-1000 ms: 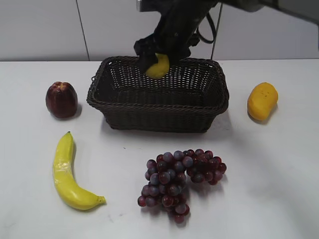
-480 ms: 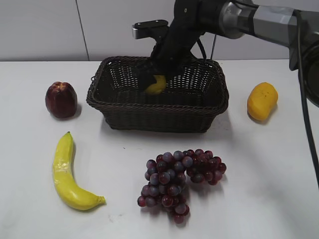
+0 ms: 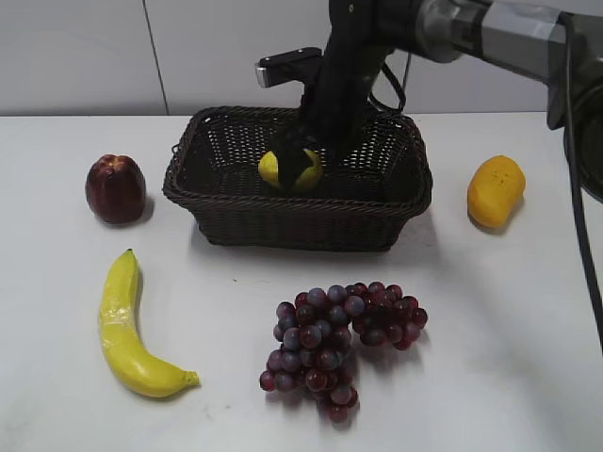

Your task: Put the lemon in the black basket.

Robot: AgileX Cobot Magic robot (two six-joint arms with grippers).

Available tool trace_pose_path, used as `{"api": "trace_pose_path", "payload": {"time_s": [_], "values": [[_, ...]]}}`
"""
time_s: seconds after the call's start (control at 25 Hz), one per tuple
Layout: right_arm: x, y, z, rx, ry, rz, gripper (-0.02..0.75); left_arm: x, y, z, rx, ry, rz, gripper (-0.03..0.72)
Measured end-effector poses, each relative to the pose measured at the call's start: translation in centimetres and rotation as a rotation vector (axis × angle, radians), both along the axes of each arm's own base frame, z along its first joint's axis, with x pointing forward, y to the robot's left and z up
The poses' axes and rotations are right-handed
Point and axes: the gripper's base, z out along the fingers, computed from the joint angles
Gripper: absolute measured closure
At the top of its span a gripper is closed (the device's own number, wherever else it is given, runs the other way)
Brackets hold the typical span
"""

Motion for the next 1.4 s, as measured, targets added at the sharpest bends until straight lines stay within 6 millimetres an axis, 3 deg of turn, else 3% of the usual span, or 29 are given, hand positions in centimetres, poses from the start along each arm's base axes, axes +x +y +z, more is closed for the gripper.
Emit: {"api": "trace_pose_path", "payload": {"time_s": [0.24,0.4,0.52,0.68,0.84,1.08,1.24,1.4], "values": [[0.2,-0.1,4.7,0.016,-0.048,0.009,0.126,0.0,0.0,0.0,0.0,0.0,0.0,0.233],[0.0,-1.6,8.2,0.046,-0.1,-0.019,0.155,0.0,0.0,0.0,0.0,0.0,0.0,0.233],[0.0,-4.5,10.8,0.058,-0.128,-0.073,0.158,0.0,0.0,0.0,0.0,0.0,0.0,0.233],[-0.2,-10.5,13.0,0.048,-0.129,-0.188,0.158,0.0,0.0,0.0,0.0,0.0,0.0,0.233],[-1.0,-16.3,14.3,0.032,-0.115,-0.305,0.158,0.0,0.0,0.0,0.0,0.0,0.0,0.233],[-3.3,-23.0,14.8,-0.002,-0.077,-0.452,0.158,0.0,0.0,0.0,0.0,0.0,0.0,0.233],[-6.2,-25.2,13.8,-0.065,-0.018,-0.493,0.159,0.0,0.0,0.0,0.0,0.0,0.0,0.233],[-9.6,-25.6,13.1,-0.089,0.039,-0.501,0.159,0.0,0.0,0.0,0.0,0.0,0.0,0.233]]}}
